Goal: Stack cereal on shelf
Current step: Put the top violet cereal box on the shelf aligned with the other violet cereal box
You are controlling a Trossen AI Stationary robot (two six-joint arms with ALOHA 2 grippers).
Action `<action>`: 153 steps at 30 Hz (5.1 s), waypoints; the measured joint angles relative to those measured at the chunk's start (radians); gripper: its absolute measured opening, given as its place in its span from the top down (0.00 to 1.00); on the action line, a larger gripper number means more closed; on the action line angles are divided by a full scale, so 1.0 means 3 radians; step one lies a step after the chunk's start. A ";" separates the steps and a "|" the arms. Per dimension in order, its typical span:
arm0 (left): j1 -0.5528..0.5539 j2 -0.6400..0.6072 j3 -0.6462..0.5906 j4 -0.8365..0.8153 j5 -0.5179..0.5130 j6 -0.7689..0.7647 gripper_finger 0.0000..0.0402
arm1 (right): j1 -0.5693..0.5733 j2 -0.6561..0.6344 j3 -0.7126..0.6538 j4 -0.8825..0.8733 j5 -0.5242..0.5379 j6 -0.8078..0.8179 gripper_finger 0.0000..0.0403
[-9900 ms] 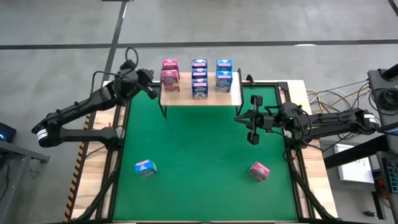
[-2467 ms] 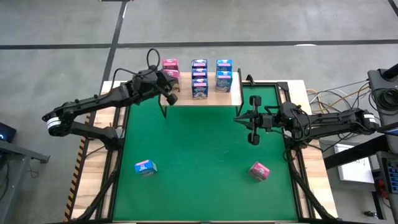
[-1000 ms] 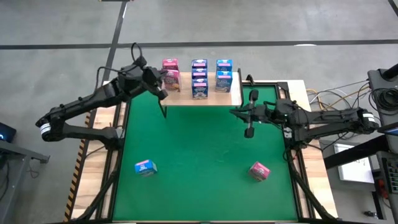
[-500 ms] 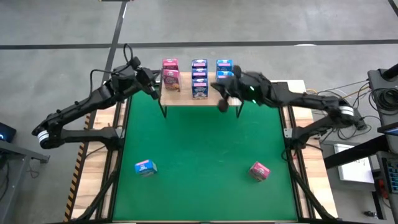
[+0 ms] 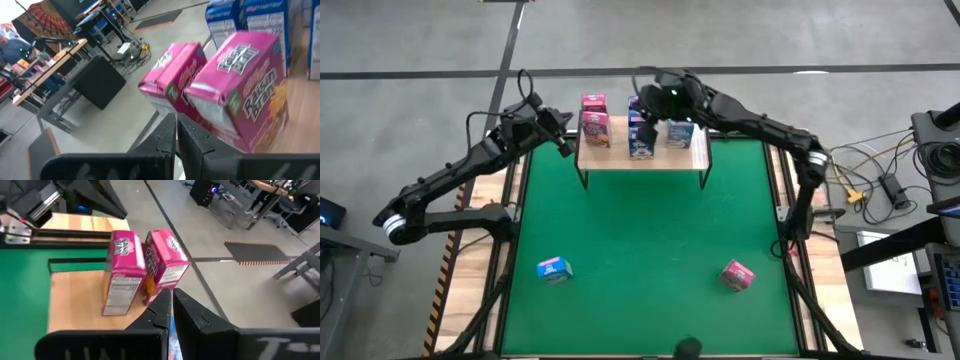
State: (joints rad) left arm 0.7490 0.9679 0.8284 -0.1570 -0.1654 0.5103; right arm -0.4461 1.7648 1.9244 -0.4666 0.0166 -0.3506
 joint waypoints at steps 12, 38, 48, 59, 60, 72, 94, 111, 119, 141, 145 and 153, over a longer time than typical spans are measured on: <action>0.0000 0.0021 -0.0220 0.0083 0.0059 0.0004 1.00 | -0.0020 0.0869 0.1349 -0.0666 0.0002 -0.0320 0.98; -0.0005 0.0091 -0.0239 0.0102 0.0354 -0.0450 1.00 | 0.0109 0.0932 0.1429 -0.0652 -0.0193 -0.0119 0.98; -0.0006 0.0089 -0.0239 0.0239 0.0357 -0.0410 1.00 | 0.0115 0.0983 0.1420 -0.0663 -0.0496 0.0018 0.98; -0.0006 0.0088 -0.0239 0.0428 0.0649 -0.0424 1.00 | 0.0112 0.1156 0.1415 -0.0549 -0.0463 -0.0007 0.98; -0.0006 0.0088 -0.0239 0.0427 0.0648 -0.0432 1.00 | 0.0112 0.1154 0.1418 -0.0542 -0.0435 -0.0006 0.98; -0.0006 0.0075 -0.0239 0.0364 0.0640 -0.0436 1.00 | 0.0112 0.1079 0.1427 -0.0723 -0.0282 0.0062 0.98; -0.0021 -0.0066 -0.0238 0.0966 0.1223 -0.0506 1.00 | 0.0209 0.0671 0.1409 -0.1190 -0.0145 -0.0016 0.98; -0.0029 0.0452 -0.0129 0.1253 0.1222 -0.0665 1.00 | 0.0395 0.0133 0.0375 -0.0968 -0.0165 0.0088 0.98; -0.0029 0.0452 -0.0122 0.1012 0.0995 -0.0748 1.00 | 0.0397 -0.0462 -0.0589 -0.0401 -0.0137 0.0175 0.98; -0.0032 0.0241 -0.0121 0.0915 0.0772 -0.0696 1.00 | 0.0395 -0.0846 -0.1099 -0.0150 -0.0042 0.0237 0.98; -0.0039 0.0358 -0.0121 0.1108 0.0783 -0.0897 1.00 | 0.0395 -0.0845 -0.1099 -0.0149 -0.0042 0.0230 0.98; -0.0057 0.0542 -0.0123 0.1152 0.0783 -0.0946 1.00 | 0.0395 -0.0845 -0.1099 -0.0165 -0.0043 0.0210 0.98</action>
State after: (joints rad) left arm 0.7319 1.1305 0.7914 0.1886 0.0694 0.2264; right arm -0.3275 1.5112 1.5948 -0.5160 0.0036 -0.2874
